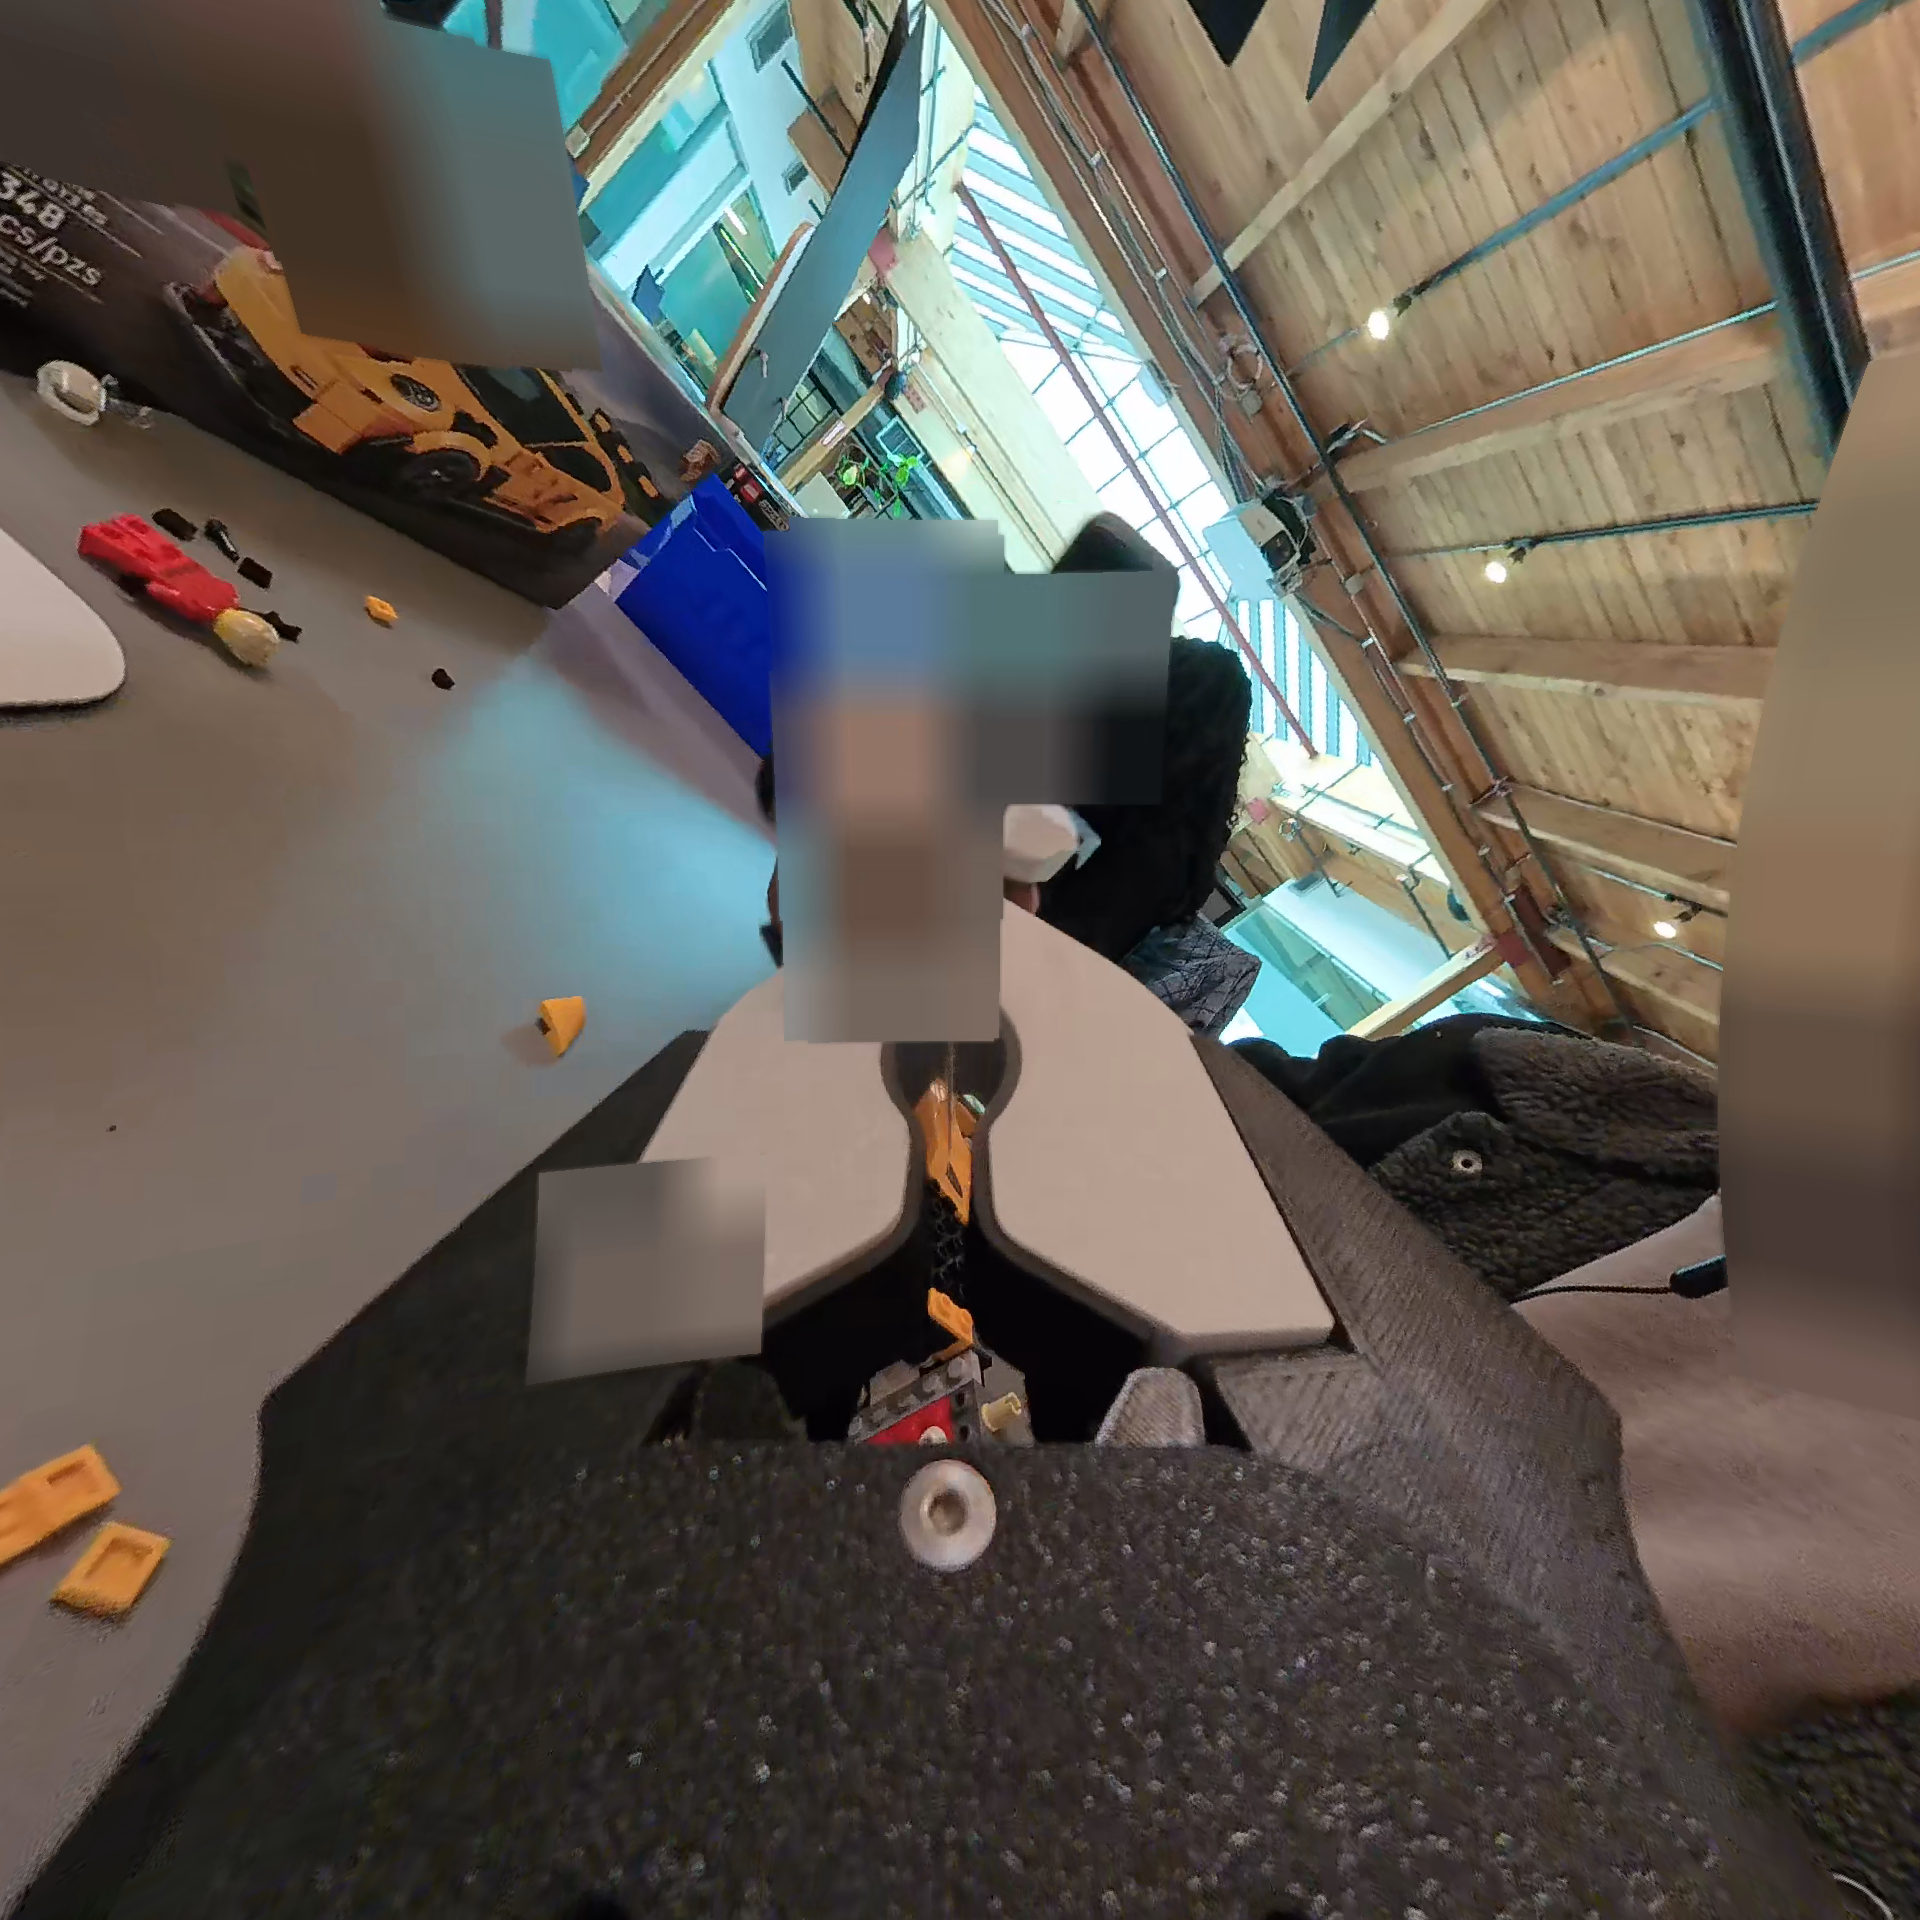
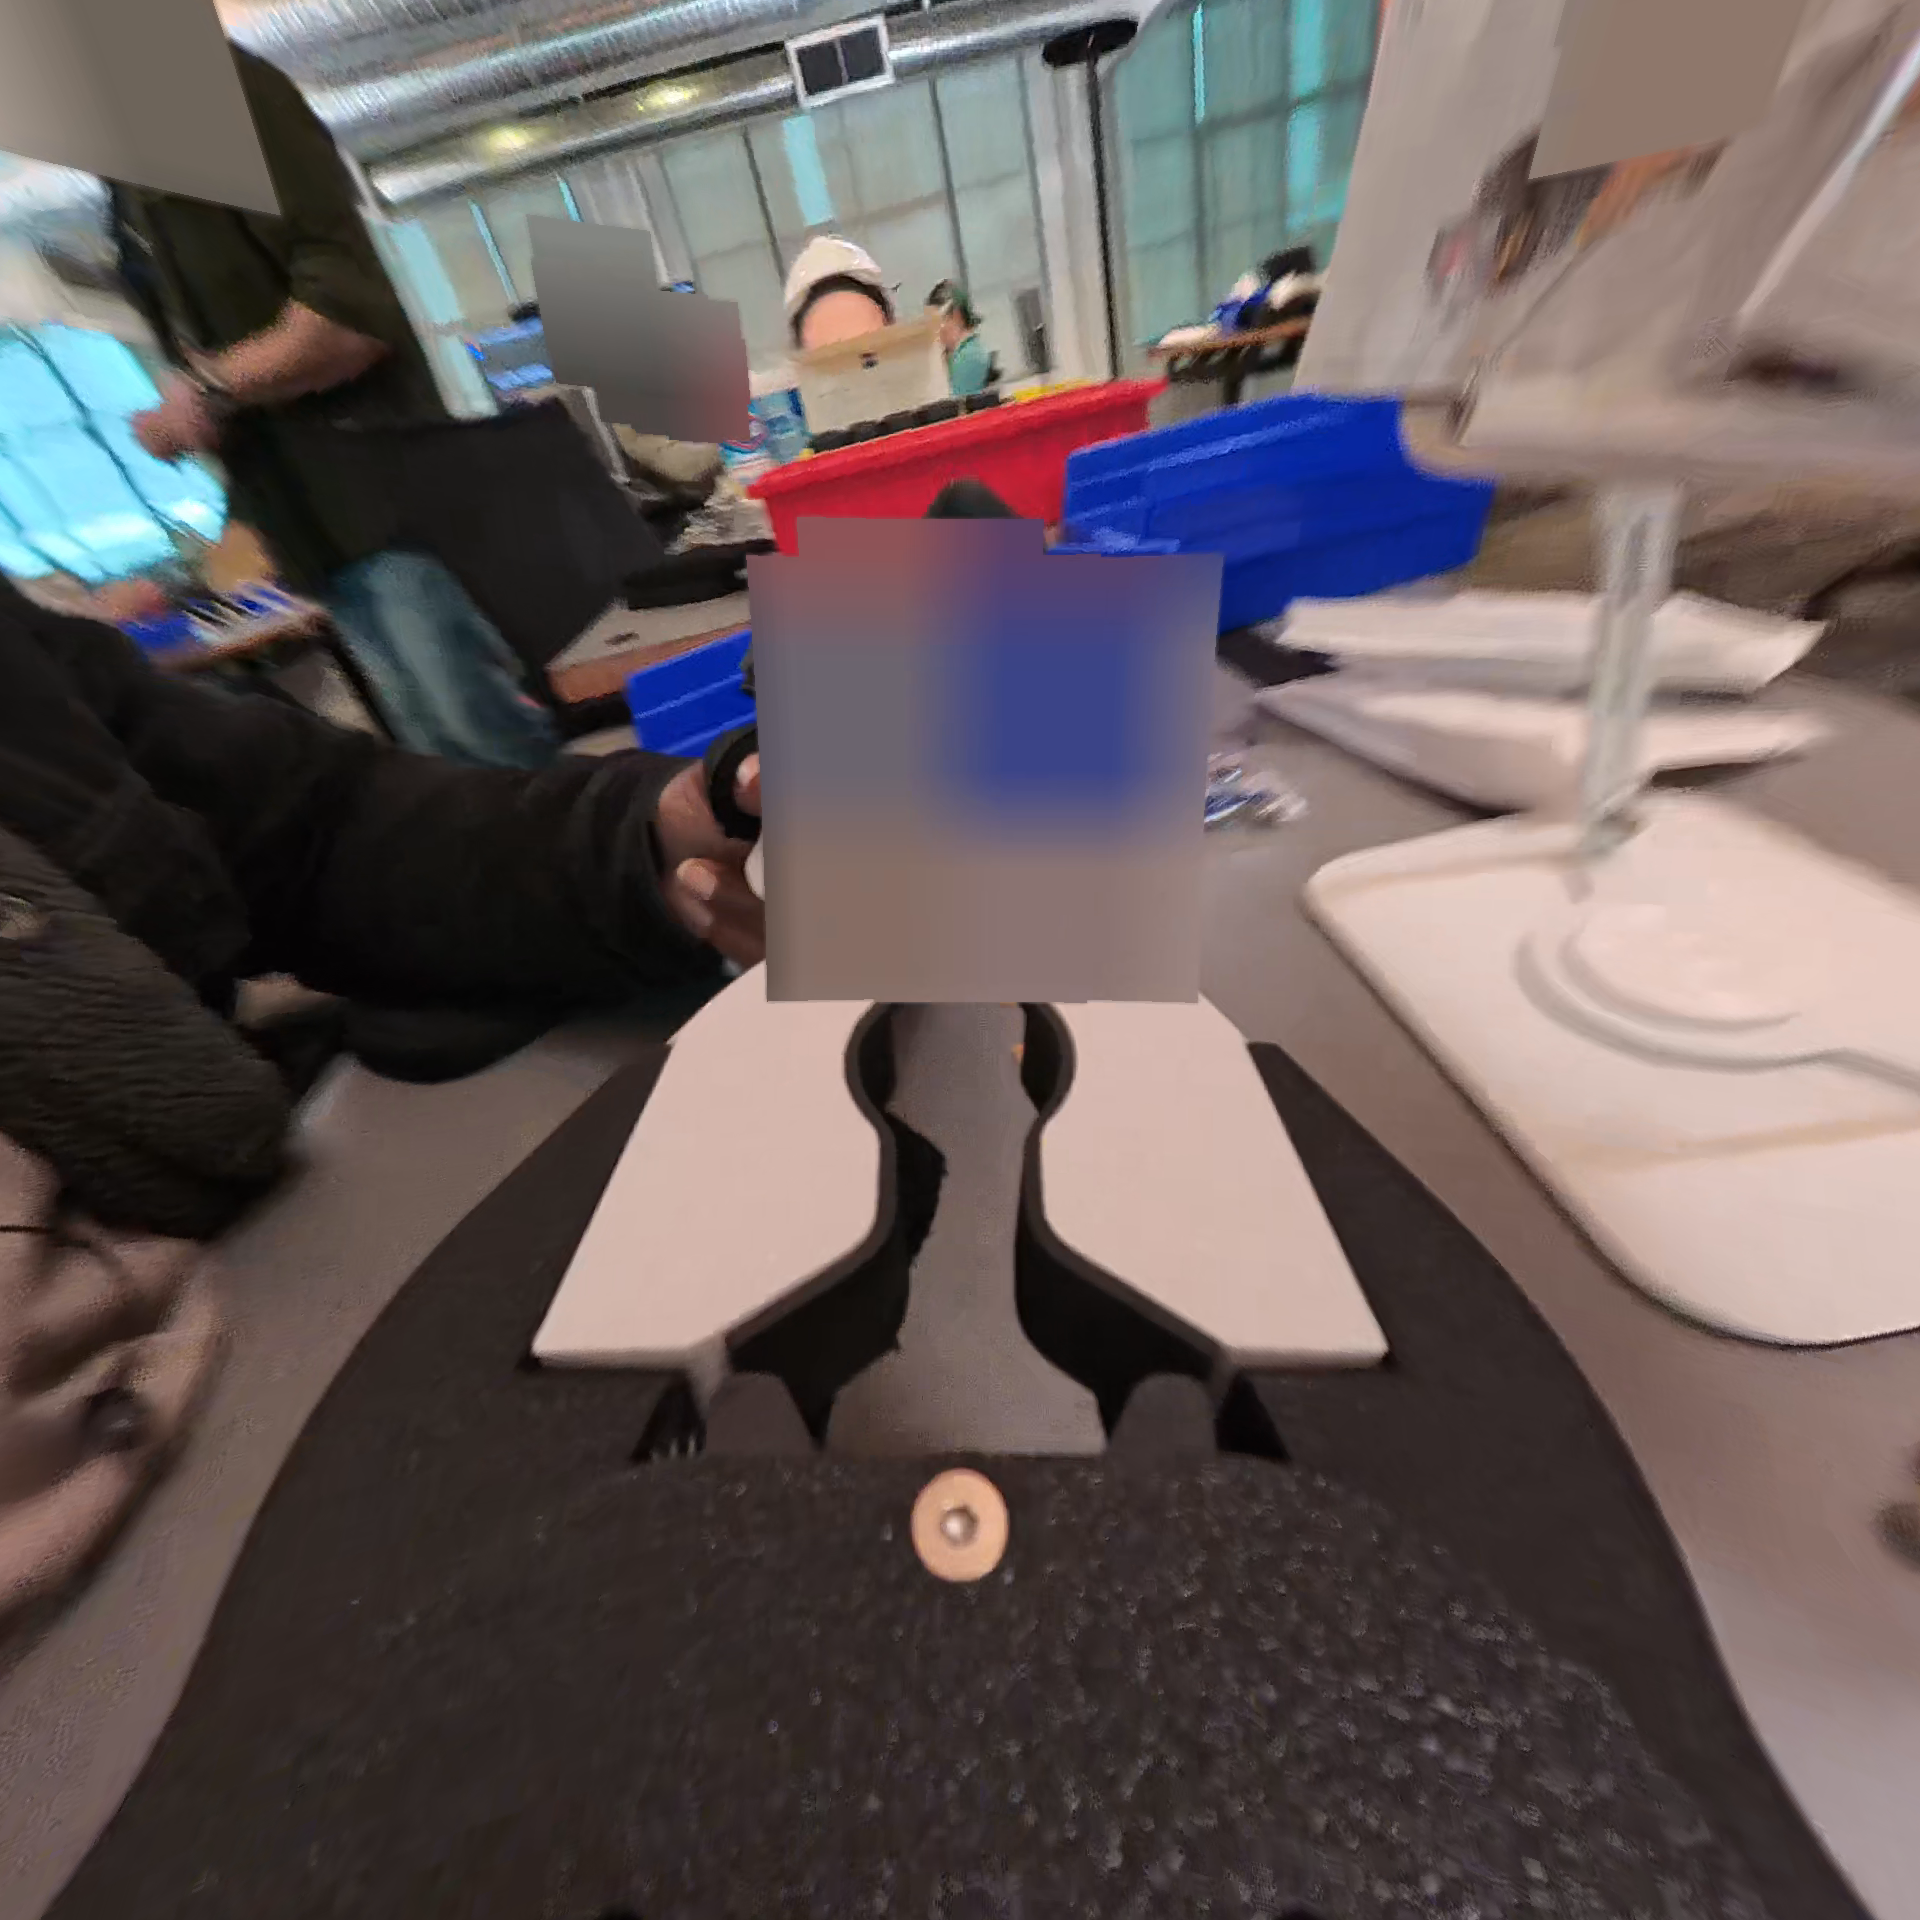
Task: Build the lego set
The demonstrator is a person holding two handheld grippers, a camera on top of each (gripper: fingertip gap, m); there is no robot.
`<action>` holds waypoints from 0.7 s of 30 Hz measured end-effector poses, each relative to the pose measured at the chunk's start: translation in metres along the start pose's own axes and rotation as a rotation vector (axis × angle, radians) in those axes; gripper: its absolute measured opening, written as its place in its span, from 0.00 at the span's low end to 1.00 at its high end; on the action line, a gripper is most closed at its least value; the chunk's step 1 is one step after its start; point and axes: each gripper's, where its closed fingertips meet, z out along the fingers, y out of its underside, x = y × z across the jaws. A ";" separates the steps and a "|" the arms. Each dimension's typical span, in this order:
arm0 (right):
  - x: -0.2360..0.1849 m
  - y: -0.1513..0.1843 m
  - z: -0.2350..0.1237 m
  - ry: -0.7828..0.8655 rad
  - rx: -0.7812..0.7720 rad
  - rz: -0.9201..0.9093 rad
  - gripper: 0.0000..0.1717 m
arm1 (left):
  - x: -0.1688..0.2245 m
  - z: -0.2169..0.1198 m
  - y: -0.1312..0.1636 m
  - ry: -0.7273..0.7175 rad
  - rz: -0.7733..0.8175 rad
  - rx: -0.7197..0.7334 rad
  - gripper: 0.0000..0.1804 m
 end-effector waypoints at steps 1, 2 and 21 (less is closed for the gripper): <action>-0.001 -0.008 -0.002 0.041 0.000 -0.100 0.12 | -0.001 0.000 0.001 0.001 -0.011 -0.003 0.00; -0.005 -0.016 -0.003 0.068 -0.011 -0.209 0.13 | -0.002 0.000 0.002 0.003 -0.021 -0.008 0.00; -0.025 0.036 0.021 0.094 -0.385 -0.595 0.28 | 0.012 0.013 0.038 0.059 0.073 -0.232 0.00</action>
